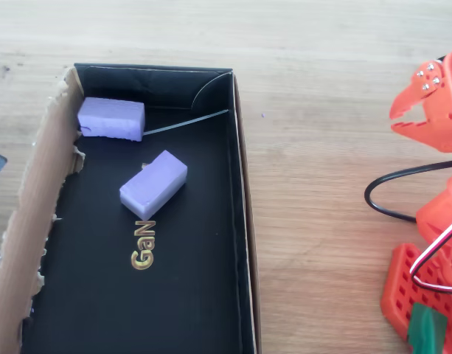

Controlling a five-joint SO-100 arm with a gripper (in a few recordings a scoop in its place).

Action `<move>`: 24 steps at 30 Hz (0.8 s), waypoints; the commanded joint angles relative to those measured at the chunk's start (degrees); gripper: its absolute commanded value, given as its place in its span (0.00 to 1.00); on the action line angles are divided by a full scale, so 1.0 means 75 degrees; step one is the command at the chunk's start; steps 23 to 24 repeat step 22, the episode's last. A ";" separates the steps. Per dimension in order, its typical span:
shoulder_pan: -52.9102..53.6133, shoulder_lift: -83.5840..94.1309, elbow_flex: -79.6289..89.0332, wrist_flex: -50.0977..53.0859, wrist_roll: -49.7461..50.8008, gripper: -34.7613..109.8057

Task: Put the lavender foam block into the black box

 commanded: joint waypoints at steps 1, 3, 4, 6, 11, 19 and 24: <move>-0.0059 0.0035 0.0035 0.0094 -0.0047 0.24; -0.0188 0.0035 0.0035 0.0094 -0.0059 0.24; -0.0223 0.0035 0.0035 0.0094 -0.0070 0.24; -0.0258 0.0035 0.0035 0.0094 -0.0105 0.24; -0.0281 0.0035 0.0035 0.0117 -0.0223 0.24; -0.0293 0.0035 0.0035 0.0117 -0.0211 0.24; -0.0363 0.0035 0.0035 0.0129 -0.0188 0.24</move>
